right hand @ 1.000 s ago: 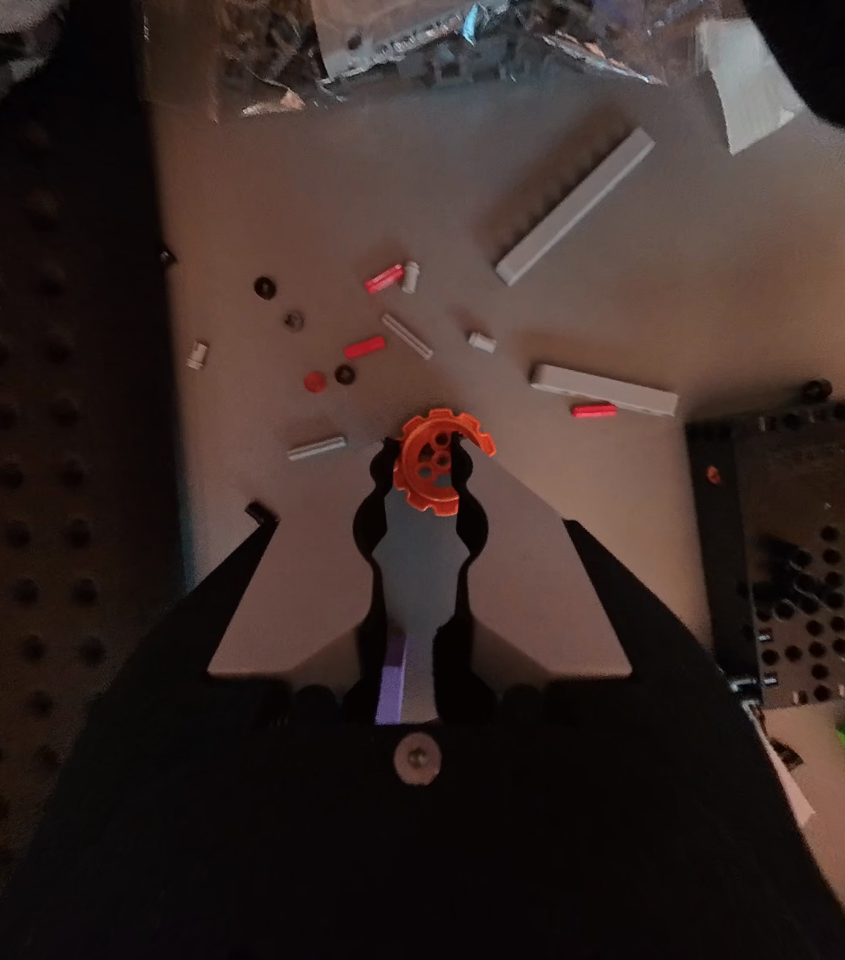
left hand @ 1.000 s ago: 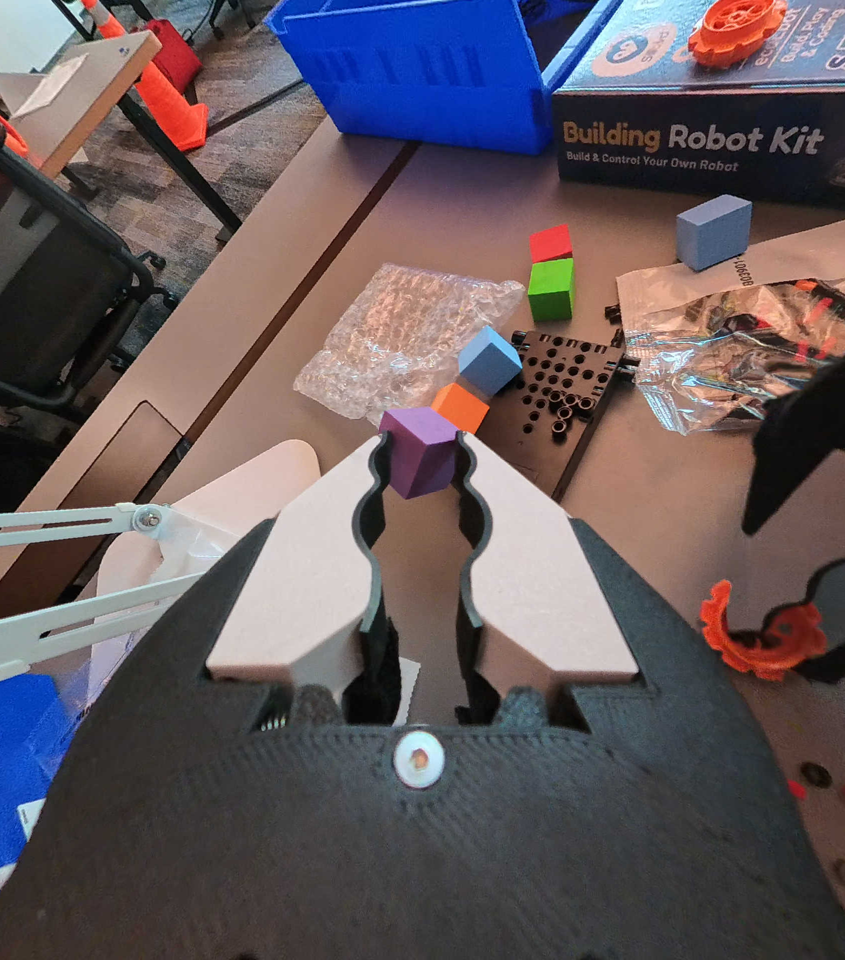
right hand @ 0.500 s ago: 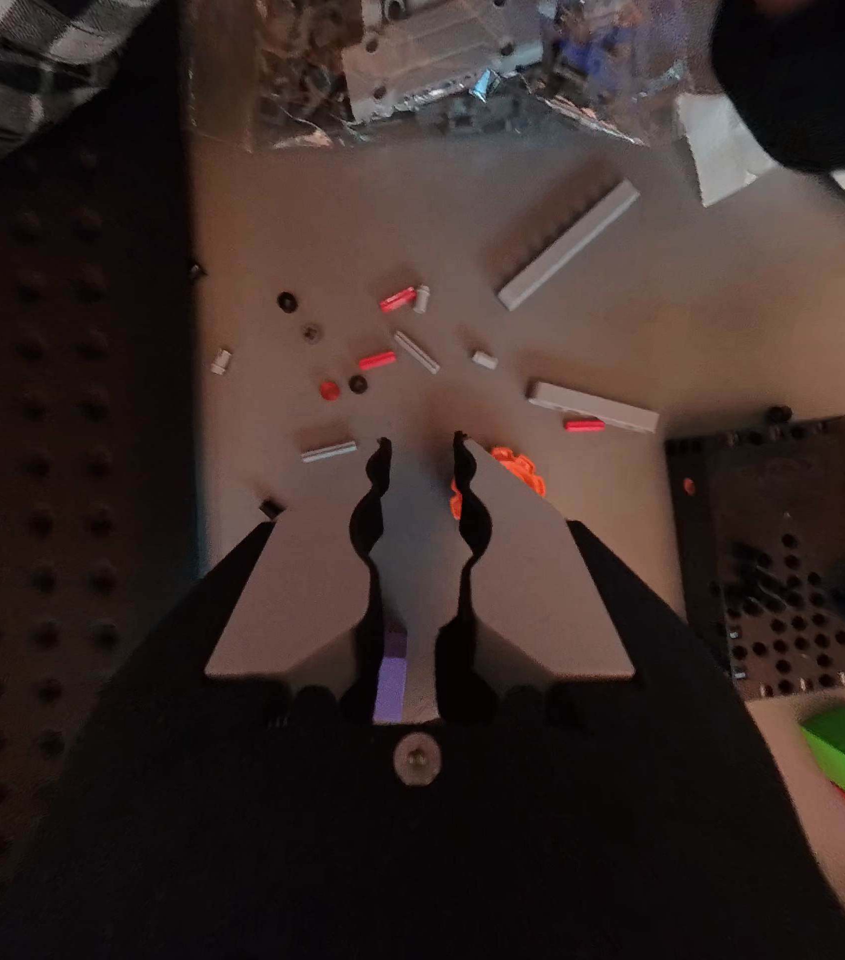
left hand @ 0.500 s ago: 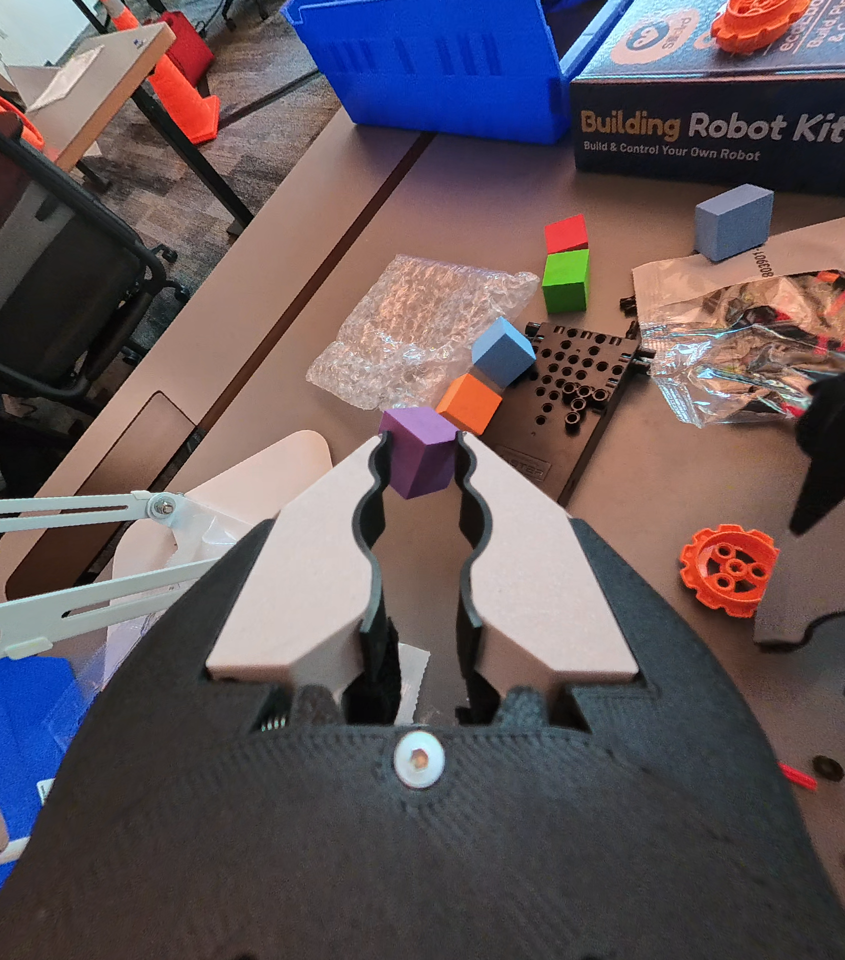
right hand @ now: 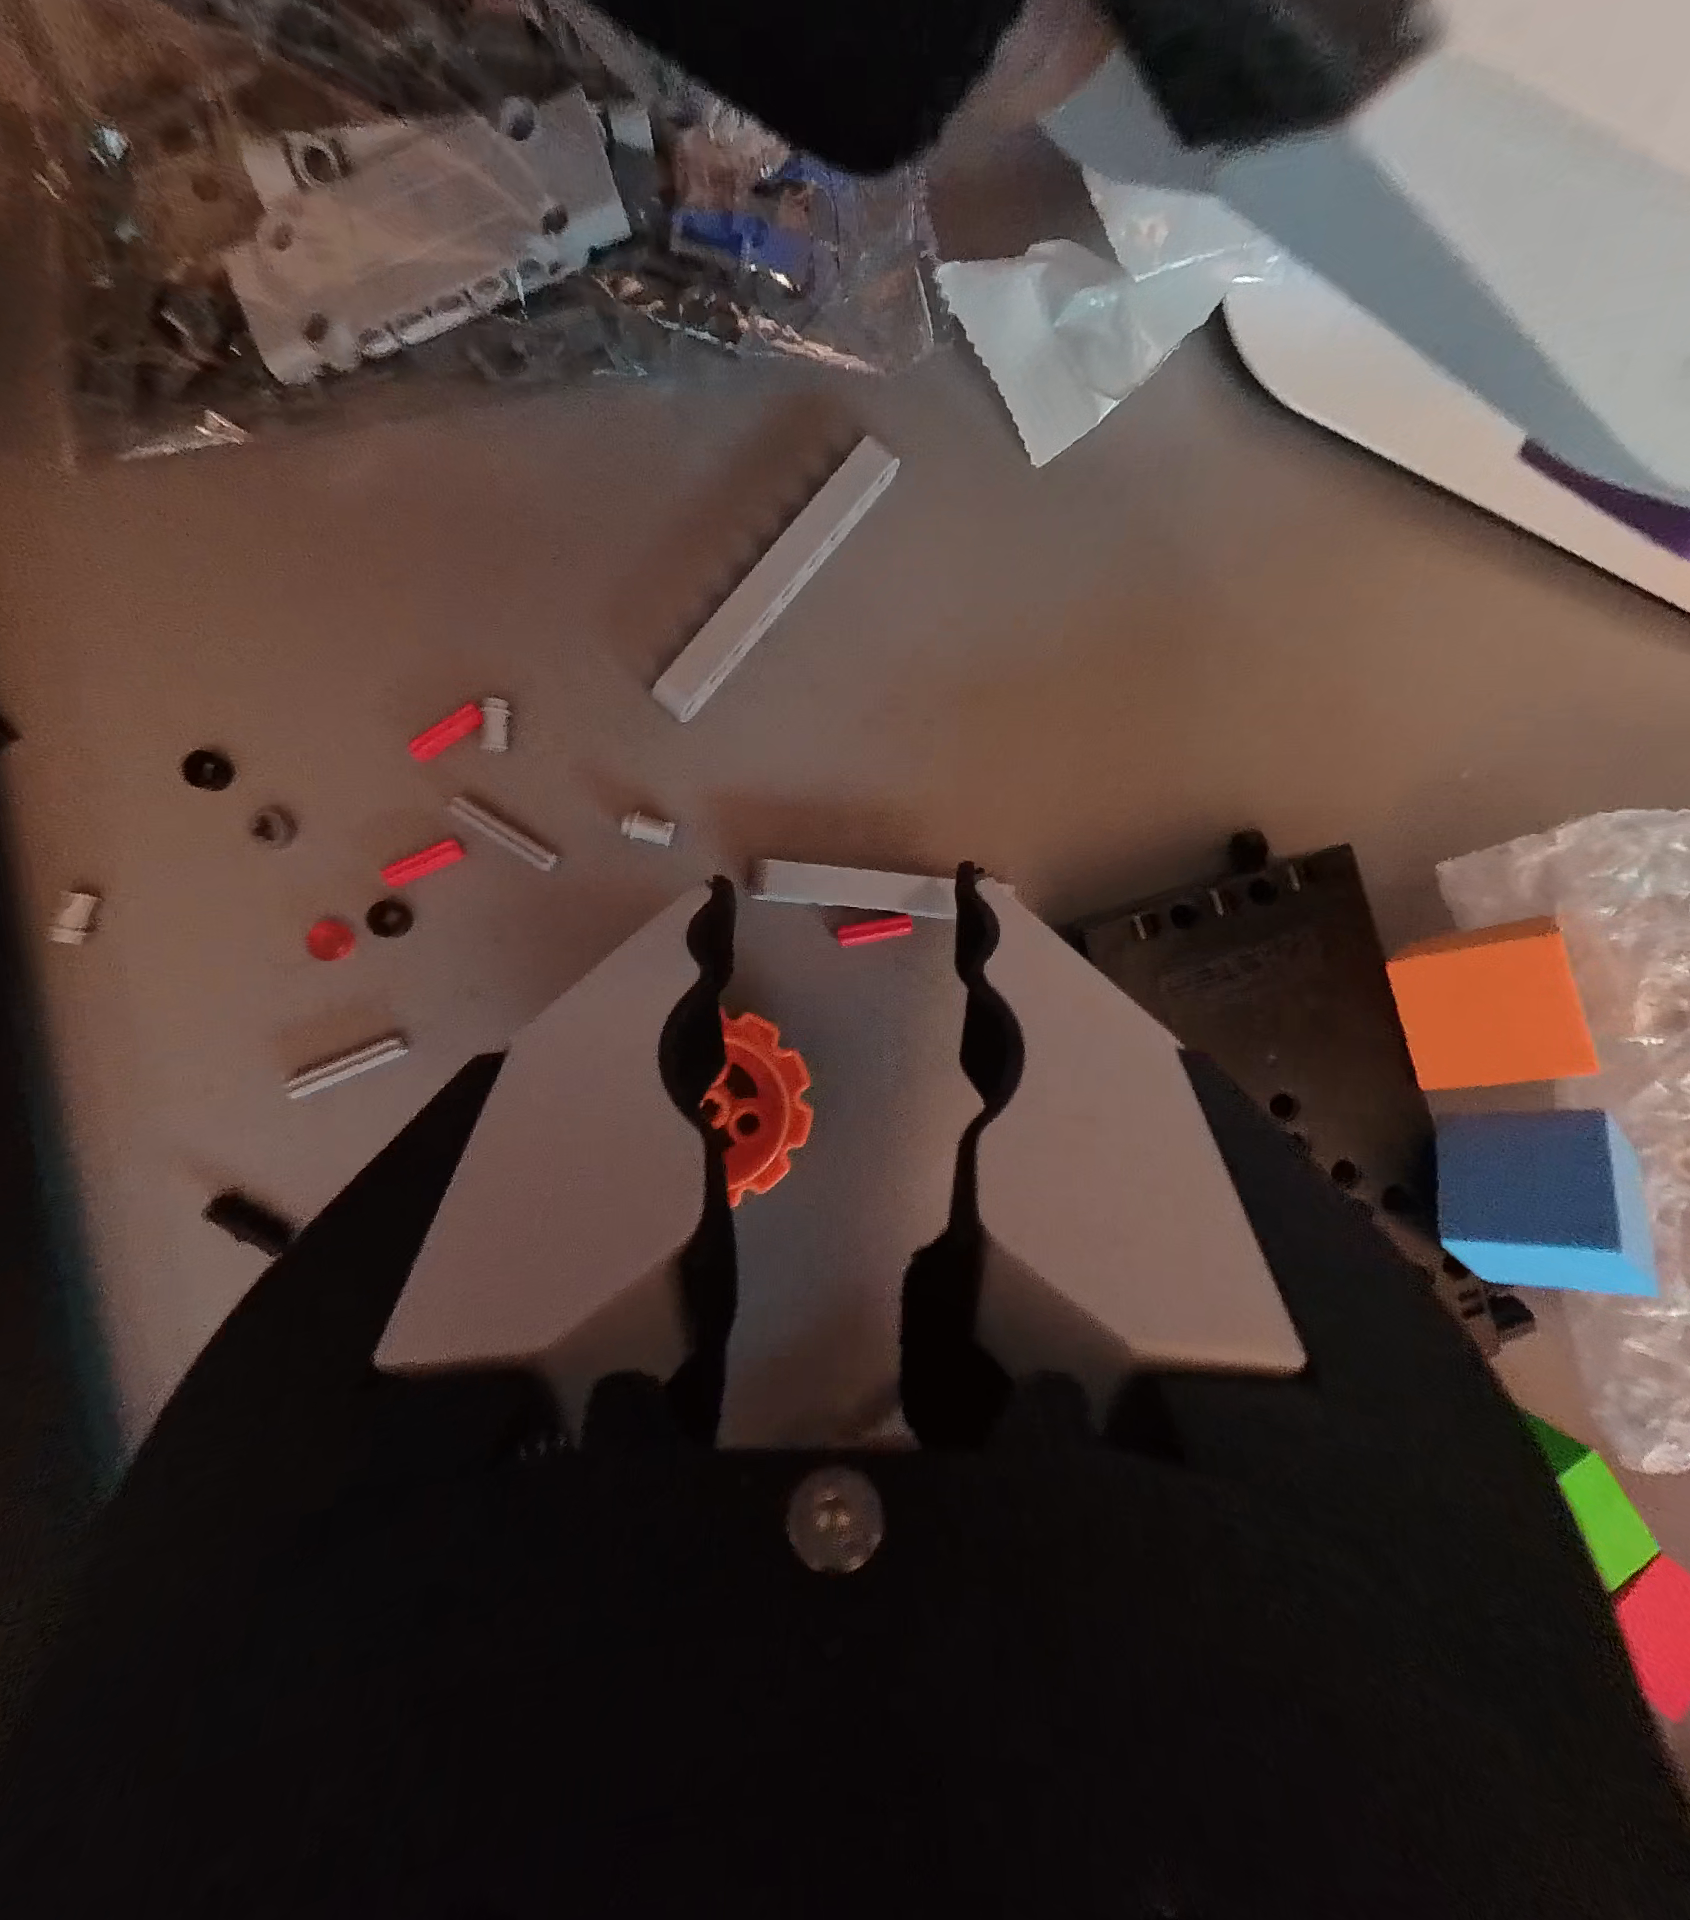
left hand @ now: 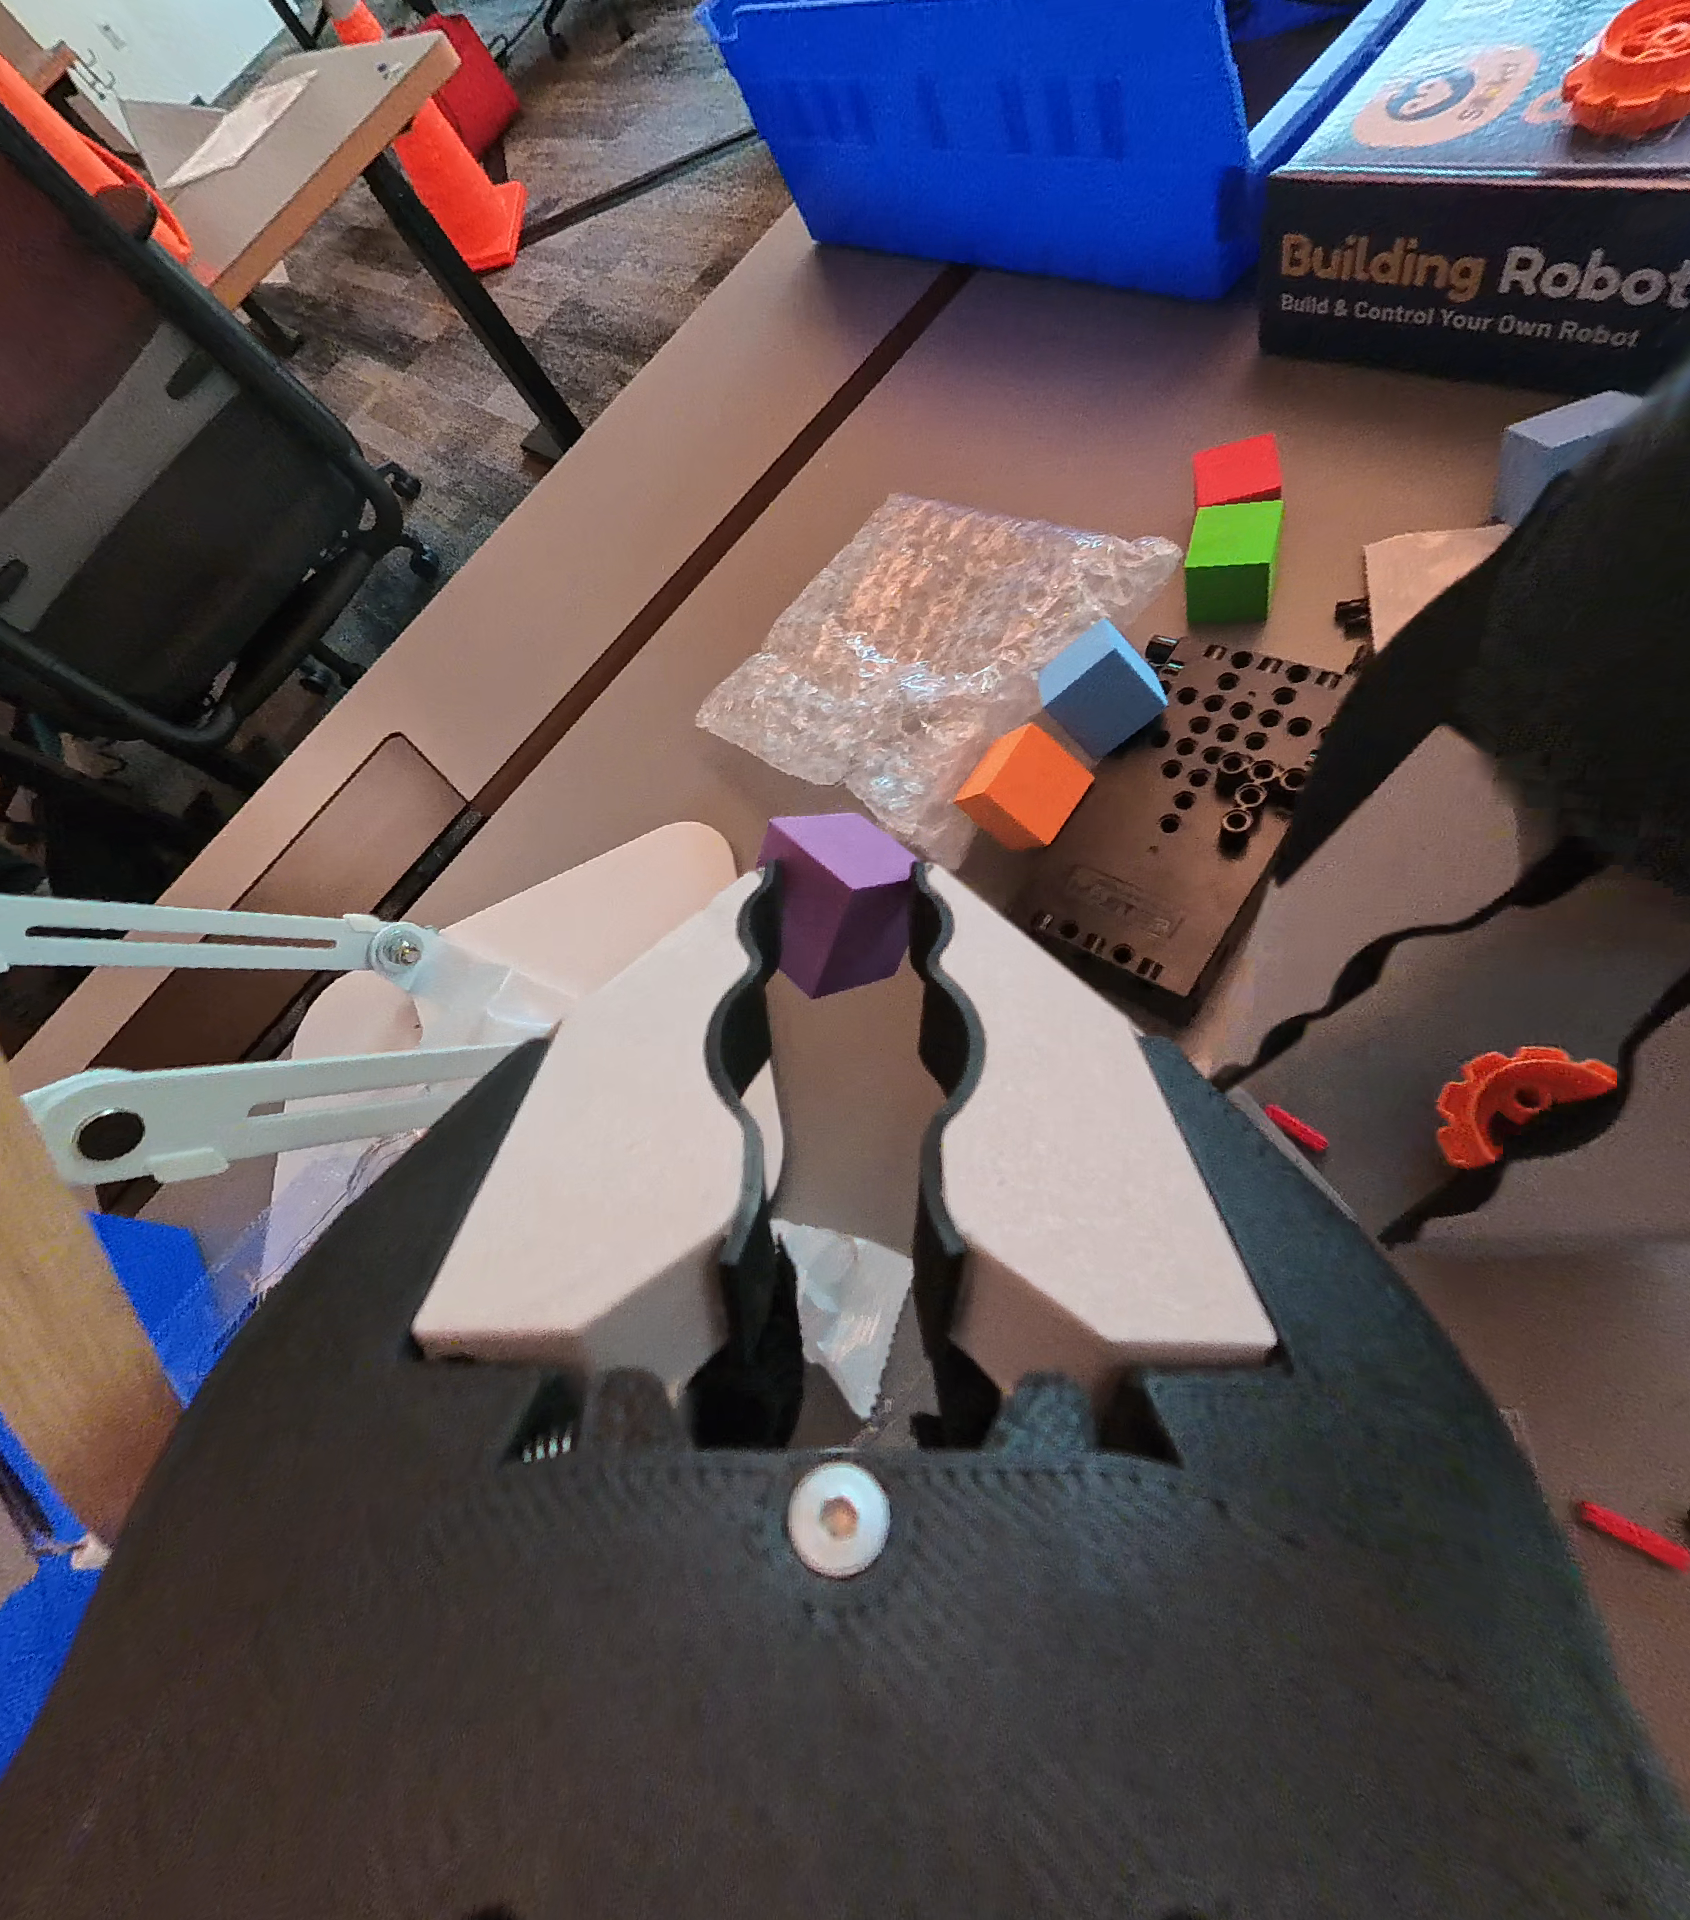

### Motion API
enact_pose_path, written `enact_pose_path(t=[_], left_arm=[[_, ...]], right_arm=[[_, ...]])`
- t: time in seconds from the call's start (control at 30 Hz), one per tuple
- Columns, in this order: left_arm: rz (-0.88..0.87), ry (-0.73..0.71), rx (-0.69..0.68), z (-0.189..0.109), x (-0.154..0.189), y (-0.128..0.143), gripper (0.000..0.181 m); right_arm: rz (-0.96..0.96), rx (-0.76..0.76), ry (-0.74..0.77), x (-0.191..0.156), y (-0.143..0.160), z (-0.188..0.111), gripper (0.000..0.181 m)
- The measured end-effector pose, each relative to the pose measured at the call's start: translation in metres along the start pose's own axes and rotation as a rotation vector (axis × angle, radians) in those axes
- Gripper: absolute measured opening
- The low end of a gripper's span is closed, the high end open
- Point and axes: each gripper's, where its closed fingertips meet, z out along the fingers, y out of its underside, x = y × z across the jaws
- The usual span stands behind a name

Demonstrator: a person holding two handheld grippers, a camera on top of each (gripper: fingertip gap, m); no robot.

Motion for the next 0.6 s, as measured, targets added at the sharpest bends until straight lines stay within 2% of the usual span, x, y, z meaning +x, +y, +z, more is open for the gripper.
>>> enact_pose_path(t=[0.13,0.33,0.47,0.6], left_arm=[[-0.002,-0.002,0.001,0.0,-0.001,0.0,0.022],[0.011,0.0,-0.001,0.0,0.001,-0.001,0.022],[0.006,-0.002,0.003,-0.001,0.0,-0.001,0.022],[0.005,-0.001,0.001,0.0,0.0,-0.001,0.022]], right_arm=[[-0.055,-0.068,-0.002,0.002,0.006,0.014,0.041],[-0.167,-0.121,-0.024,0.0,0.01,0.011,0.033],[-0.281,-0.108,-0.065,-0.008,0.007,0.011,0.041],[-0.367,-0.144,-0.108,-0.01,0.013,0.013,0.026]])
